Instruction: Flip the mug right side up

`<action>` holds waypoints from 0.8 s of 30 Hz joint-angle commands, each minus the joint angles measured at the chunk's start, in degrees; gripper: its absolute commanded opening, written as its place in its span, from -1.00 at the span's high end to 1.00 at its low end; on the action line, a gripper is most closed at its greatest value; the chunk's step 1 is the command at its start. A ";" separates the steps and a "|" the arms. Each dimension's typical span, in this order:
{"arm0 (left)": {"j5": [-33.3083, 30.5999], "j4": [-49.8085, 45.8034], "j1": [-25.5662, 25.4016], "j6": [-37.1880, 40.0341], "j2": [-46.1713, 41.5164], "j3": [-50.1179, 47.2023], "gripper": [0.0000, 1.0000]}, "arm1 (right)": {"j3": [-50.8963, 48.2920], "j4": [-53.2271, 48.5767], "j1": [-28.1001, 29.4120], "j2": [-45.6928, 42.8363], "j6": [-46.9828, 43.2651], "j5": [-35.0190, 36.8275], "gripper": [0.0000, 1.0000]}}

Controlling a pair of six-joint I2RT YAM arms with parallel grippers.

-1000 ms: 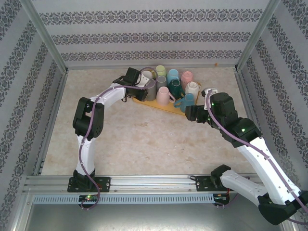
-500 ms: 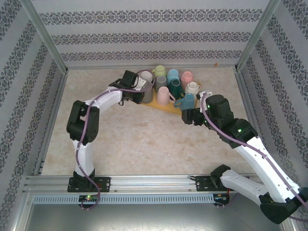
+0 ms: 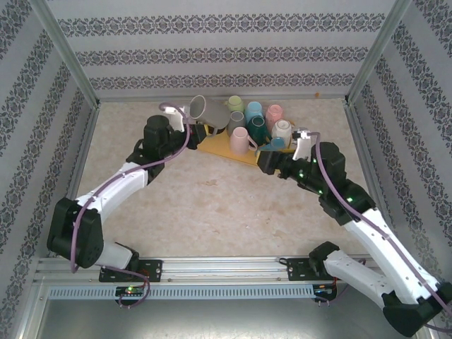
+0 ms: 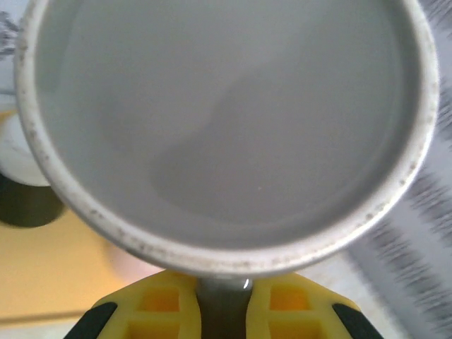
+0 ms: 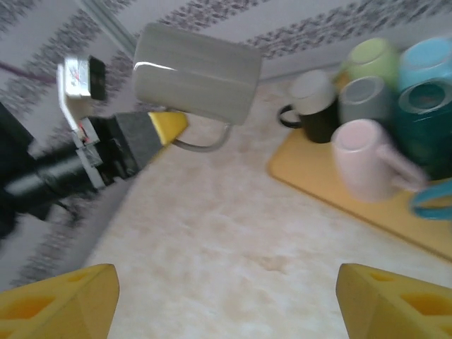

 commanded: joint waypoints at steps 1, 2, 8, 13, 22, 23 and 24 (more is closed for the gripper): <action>5.01 40.04 -0.70 -26.67 3.48 -4.24 1.00 | -2.79 19.73 0.05 4.20 13.61 -11.73 -0.59; 4.18 44.77 -1.21 -29.93 4.58 -5.23 1.00 | -3.67 23.54 0.24 5.24 15.69 -11.80 -0.59; -0.06 57.77 -3.23 -39.52 5.30 -9.63 1.00 | -7.45 39.64 1.27 10.40 23.15 -11.51 -0.55; -0.68 57.77 -5.49 -40.45 3.42 -10.65 1.00 | -8.44 43.52 1.59 13.83 25.05 -9.29 -0.54; -1.00 57.77 -7.19 -41.88 0.79 -10.62 1.00 | -8.74 51.21 0.44 19.59 29.06 -9.16 -0.51; -0.67 57.77 -7.26 -42.41 0.74 -10.35 1.00 | -8.85 53.84 -0.04 20.79 30.15 -10.34 -0.49; -0.34 57.77 -7.28 -42.84 0.77 -10.14 1.00 | -8.72 56.19 -0.29 21.91 30.89 -11.38 -0.47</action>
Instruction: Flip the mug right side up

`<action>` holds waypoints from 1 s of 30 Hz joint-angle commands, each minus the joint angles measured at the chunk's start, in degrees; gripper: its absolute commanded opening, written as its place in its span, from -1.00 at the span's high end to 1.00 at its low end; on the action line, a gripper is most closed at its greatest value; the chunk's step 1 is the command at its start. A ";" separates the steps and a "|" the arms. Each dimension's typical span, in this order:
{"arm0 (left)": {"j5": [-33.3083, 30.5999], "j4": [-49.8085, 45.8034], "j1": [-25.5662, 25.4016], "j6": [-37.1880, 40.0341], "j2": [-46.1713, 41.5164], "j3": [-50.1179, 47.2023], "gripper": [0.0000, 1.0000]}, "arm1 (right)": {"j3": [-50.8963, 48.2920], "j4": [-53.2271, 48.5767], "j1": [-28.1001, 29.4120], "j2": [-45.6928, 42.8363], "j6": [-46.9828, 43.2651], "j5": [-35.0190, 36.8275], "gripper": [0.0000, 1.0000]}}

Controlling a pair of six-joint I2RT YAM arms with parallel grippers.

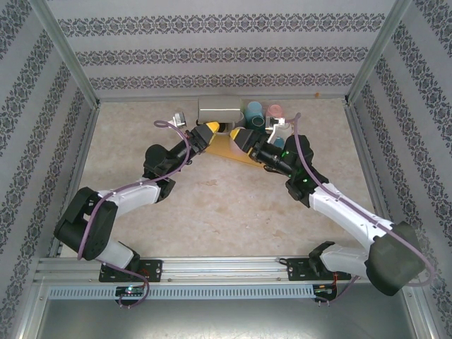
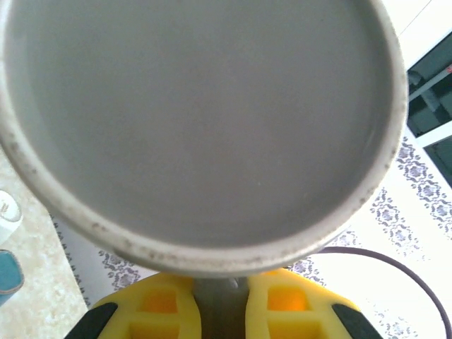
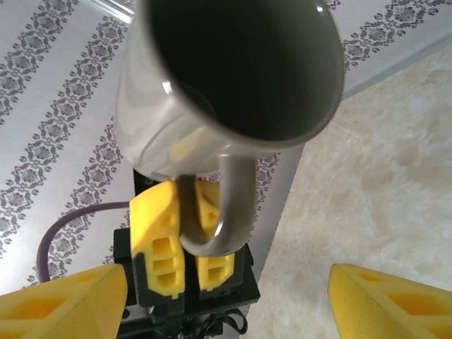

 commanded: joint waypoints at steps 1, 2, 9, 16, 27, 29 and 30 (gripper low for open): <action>0.25 9.97 -0.47 -1.83 -2.81 1.77 1.00 | -0.28 11.06 -1.04 3.00 3.57 -2.79 -0.46; 0.21 9.97 -0.45 -2.01 -3.01 1.64 1.00 | 0.26 11.88 -0.91 3.71 3.58 -3.36 -0.43; 0.61 9.97 -0.74 -2.62 -4.41 1.01 1.00 | 3.32 14.81 -0.68 7.18 4.17 -5.25 -0.13; 1.05 9.97 -0.88 -2.38 -4.70 0.27 1.00 | 5.21 18.65 0.11 10.06 6.14 -6.06 0.05; 3.59 9.97 -1.46 -0.76 -4.79 -0.32 1.00 | 7.94 25.26 0.85 13.31 11.82 -5.70 0.34; 3.63 9.96 -1.58 -0.72 -4.83 -0.85 1.00 | 8.33 25.53 1.02 13.52 12.14 -5.86 0.50; 3.77 9.97 -1.52 -0.63 -4.79 -1.09 1.00 | 8.38 25.46 1.07 13.41 12.07 -5.87 0.57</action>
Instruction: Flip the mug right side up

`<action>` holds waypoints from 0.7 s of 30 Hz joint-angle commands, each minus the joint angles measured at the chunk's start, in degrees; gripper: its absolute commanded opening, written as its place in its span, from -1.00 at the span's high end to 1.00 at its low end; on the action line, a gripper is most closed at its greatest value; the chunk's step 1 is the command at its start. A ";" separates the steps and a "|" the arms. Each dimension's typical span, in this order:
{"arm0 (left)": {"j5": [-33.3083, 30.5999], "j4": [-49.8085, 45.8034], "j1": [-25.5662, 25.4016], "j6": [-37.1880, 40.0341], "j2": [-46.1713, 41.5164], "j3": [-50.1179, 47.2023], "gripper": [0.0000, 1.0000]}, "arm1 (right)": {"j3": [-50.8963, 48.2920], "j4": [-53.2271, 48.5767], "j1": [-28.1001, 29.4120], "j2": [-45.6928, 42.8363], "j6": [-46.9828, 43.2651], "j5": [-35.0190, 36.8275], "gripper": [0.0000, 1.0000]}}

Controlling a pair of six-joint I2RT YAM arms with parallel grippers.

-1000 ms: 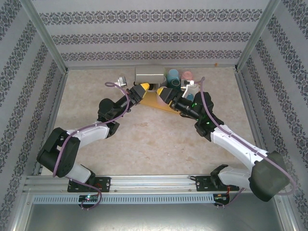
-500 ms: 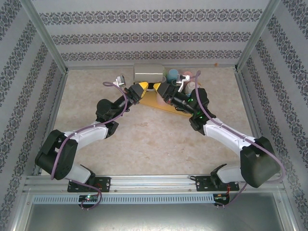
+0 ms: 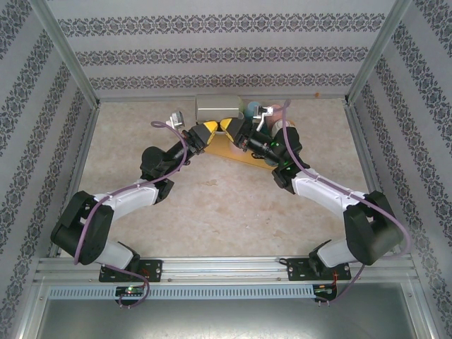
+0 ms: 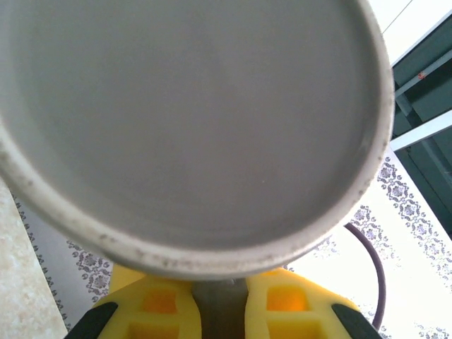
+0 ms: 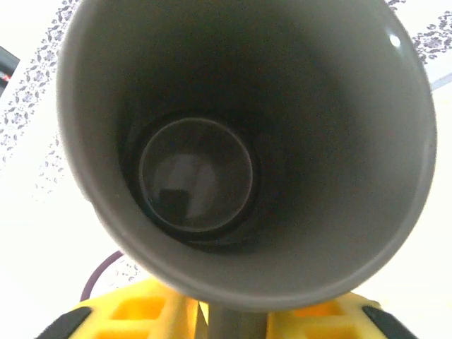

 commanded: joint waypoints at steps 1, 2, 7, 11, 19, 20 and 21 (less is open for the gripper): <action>3.36 8.73 -1.18 1.95 -2.67 -0.59 1.00 | 3.07 5.80 0.57 -0.07 0.22 0.03 0.67; 3.36 8.73 -1.13 2.03 -2.77 -0.89 1.00 | 2.99 5.40 0.52 -0.36 -0.04 0.12 0.76; 3.57 8.64 -1.11 1.37 -2.53 -1.29 0.54 | 2.04 2.13 0.48 -2.99 -2.55 1.46 1.00; 3.20 7.31 -1.00 0.97 -2.86 -3.16 -0.14 | 1.87 -6.18 0.35 -8.00 -8.13 3.98 1.00; 3.11 -17.42 -0.51 10.17 -14.56 -6.84 -0.49 | 6.65 -36.16 0.26 -19.18 -25.20 11.23 1.00; 2.44 -26.10 -0.52 13.45 -17.92 -6.60 -0.47 | 7.71 -39.94 0.52 -20.30 -28.09 12.29 1.00; 0.65 -37.63 -0.42 17.51 -21.66 -5.59 -0.46 | 9.10 -44.39 0.99 -21.27 -31.35 13.55 1.00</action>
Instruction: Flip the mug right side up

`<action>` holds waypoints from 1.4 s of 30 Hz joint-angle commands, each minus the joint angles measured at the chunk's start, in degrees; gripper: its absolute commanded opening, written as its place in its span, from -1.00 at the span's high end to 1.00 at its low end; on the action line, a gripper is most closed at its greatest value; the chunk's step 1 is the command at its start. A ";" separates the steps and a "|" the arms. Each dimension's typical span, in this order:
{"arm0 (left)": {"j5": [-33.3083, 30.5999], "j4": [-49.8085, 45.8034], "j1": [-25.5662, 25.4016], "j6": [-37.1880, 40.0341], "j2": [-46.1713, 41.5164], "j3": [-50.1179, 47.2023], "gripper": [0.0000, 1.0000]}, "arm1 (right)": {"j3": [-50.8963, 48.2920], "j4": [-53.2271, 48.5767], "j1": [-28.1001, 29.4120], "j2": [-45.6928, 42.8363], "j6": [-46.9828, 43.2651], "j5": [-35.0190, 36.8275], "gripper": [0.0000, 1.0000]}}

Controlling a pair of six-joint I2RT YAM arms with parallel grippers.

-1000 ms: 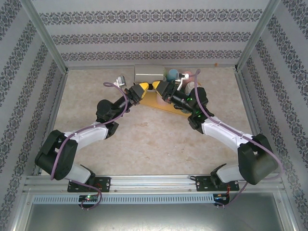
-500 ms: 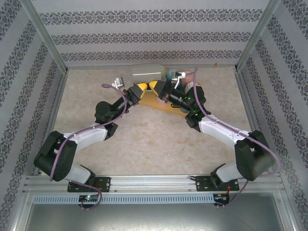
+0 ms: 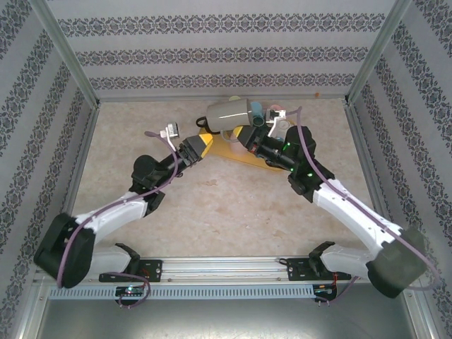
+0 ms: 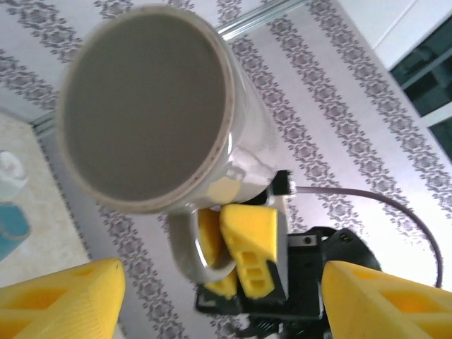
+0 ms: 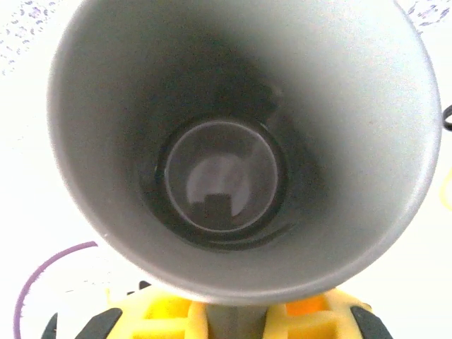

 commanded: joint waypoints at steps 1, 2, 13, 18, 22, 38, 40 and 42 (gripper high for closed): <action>-4.35 -33.36 -0.11 14.29 -11.10 2.84 -0.45 | 7.45 -12.37 1.54 -4.86 -14.82 6.48 1.00; -8.93 -46.80 -0.07 19.52 -14.47 5.44 -0.45 | 9.73 -17.56 2.81 -4.91 -19.09 8.25 1.00; -47.74 -90.85 0.01 46.42 -28.75 22.41 -0.50 | 26.01 -42.27 21.18 10.04 -33.12 34.03 1.00; -58.12 -86.39 -0.02 52.41 -37.92 18.90 -0.56 | 32.49 -43.66 24.85 22.61 -32.78 36.67 1.00; -58.38 -83.09 -0.09 55.28 -42.18 14.51 -0.54 | 40.03 -44.75 26.43 33.55 -32.95 39.00 1.00; -59.21 -80.75 -2.19 56.63 -46.68 9.34 -0.54 | 65.81 -53.05 25.93 61.68 -24.48 38.96 1.00; -59.34 -80.40 -2.43 56.74 -46.77 9.12 -0.54 | 68.02 -54.69 25.95 63.64 -21.36 40.54 1.00; -59.25 -80.05 -2.50 57.08 -46.87 9.02 -0.54 | 71.88 -58.99 25.95 66.33 -17.33 43.47 1.00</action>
